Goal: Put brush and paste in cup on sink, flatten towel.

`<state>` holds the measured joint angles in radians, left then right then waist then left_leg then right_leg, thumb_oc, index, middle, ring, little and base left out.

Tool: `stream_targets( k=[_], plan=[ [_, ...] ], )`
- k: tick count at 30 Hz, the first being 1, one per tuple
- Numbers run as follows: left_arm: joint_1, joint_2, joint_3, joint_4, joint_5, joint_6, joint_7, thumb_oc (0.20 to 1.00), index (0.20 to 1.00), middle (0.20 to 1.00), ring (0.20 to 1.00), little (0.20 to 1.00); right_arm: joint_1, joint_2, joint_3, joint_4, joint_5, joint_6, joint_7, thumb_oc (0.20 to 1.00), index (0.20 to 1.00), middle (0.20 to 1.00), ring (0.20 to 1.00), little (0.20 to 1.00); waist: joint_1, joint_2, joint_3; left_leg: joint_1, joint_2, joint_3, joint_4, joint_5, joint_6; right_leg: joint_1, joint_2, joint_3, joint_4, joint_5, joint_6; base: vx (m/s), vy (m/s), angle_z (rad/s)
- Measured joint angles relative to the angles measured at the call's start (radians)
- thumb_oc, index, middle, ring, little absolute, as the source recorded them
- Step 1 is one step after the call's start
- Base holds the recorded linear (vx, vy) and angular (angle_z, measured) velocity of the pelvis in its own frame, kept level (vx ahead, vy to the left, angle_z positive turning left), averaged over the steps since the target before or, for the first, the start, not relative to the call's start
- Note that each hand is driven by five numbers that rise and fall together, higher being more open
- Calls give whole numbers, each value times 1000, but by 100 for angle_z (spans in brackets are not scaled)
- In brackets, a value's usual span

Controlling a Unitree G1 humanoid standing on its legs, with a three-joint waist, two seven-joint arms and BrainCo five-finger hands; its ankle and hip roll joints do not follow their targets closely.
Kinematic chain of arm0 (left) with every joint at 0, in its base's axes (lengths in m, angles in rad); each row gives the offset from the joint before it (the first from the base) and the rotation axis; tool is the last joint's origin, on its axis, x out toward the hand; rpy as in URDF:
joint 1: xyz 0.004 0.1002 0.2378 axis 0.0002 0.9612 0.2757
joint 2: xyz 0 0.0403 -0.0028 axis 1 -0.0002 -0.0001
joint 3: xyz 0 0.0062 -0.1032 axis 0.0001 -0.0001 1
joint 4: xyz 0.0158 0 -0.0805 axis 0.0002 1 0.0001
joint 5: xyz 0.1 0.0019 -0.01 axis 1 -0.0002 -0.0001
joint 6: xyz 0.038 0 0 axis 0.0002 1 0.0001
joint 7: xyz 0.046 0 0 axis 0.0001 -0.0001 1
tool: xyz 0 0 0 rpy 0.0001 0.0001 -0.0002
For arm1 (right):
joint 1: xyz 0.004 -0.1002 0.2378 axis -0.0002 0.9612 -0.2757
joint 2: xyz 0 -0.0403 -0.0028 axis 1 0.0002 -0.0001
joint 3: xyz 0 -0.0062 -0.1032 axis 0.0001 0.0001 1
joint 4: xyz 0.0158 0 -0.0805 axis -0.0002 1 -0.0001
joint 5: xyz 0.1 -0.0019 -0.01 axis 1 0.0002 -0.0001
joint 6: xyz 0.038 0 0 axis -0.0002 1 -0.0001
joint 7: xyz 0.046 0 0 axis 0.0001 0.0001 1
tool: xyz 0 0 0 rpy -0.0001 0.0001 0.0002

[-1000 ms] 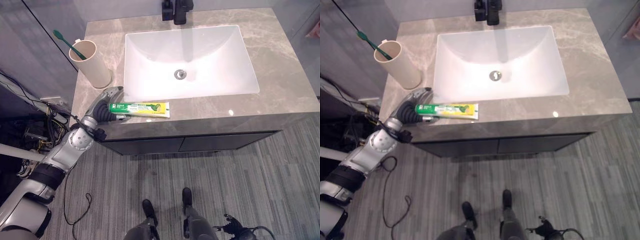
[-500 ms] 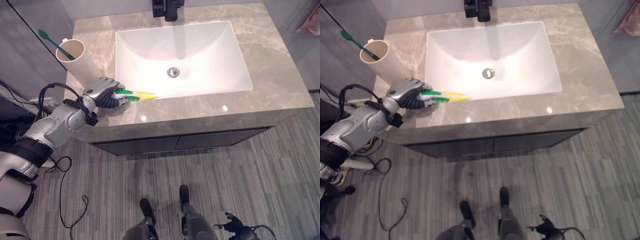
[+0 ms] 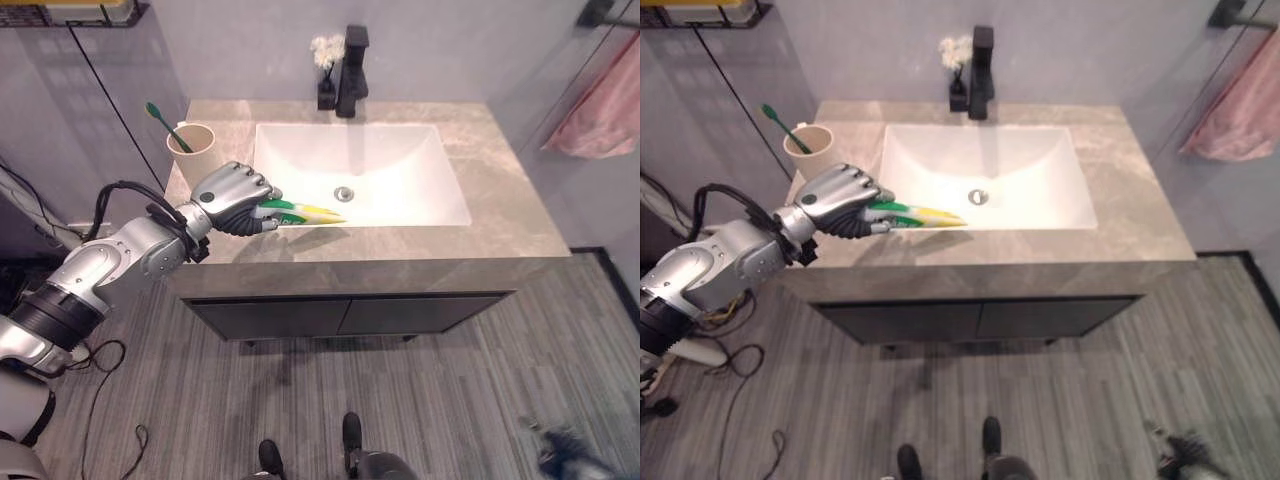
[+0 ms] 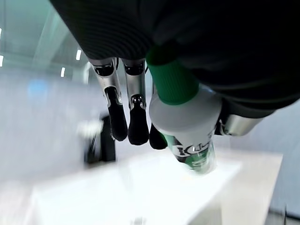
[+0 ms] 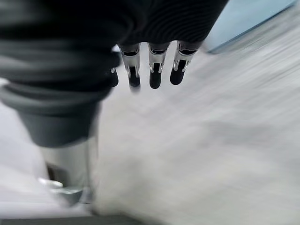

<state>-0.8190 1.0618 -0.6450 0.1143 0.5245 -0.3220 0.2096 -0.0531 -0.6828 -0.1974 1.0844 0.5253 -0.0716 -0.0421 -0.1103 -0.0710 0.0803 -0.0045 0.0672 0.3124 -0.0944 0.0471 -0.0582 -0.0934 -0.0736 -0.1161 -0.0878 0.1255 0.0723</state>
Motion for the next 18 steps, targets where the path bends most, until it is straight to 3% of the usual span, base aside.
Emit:
stream_targets(
  k=[2,3,4,7,9,14,15,18],
  plan=[
    [43,8,99,-37,7,1,23,200,200,200,200,200,62,-45,-41,-330,6,-6,-18,1000,1000,1000,1000,1000,-19,-1,-1,17,0,1,0,0,0,17,1,2,0,1,0,-17,35,-6],
    [61,1,182,-54,7,10,51,200,200,200,200,200,55,-56,-71,-527,7,-70,-29,1000,1000,1000,1000,1000,-38,-6,-12,29,4,4,0,-2,-2,28,3,5,-8,-8,6,13,41,-7],
    [79,-21,252,-65,5,14,64,200,200,200,200,200,66,-51,-99,-644,-1,-75,-54,1000,1000,1000,1000,1000,-42,-5,-14,37,5,6,0,-4,-5,34,5,7,-8,-9,5,10,47,-6],
    [54,-46,325,-65,4,45,120,200,200,200,200,200,21,-48,-101,-819,-31,-125,-110,1000,1000,1000,1000,1000,-41,3,-46,56,6,5,0,-4,-4,54,6,8,-8,-11,4,14,40,1],
    [28,-44,322,-62,4,54,131,200,200,200,200,200,2,-52,-84,-857,-49,-145,-113,1000,1000,1000,1000,1000,-37,13,-75,57,5,4,0,-9,-2,57,5,7,-8,-14,7,-15,31,1],
    [-72,-54,289,-71,-9,56,139,200,200,200,200,200,-186,-120,165,-925,-111,-145,-82,1000,1000,1000,1000,1000,-19,31,-109,76,2,9,0,-11,2,72,3,13,-1,-7,4,-20,14,-3],
    [-95,-57,266,-65,-50,55,140,200,200,200,200,200,-349,-108,337,-860,-76,-130,-66,1000,1000,1000,1000,1000,-12,33,-112,84,2,8,0,-12,2,80,2,8,-3,-10,8,0,0,0],
    [-142,-95,226,-82,-100,58,142,200,200,200,200,200,-530,-36,538,-799,-52,-95,-32,1000,1000,1000,1000,1000,27,35,-114,91,5,-4,0,-10,-2,94,3,-2,-8,-15,4,-18,19,12]
  ],
)
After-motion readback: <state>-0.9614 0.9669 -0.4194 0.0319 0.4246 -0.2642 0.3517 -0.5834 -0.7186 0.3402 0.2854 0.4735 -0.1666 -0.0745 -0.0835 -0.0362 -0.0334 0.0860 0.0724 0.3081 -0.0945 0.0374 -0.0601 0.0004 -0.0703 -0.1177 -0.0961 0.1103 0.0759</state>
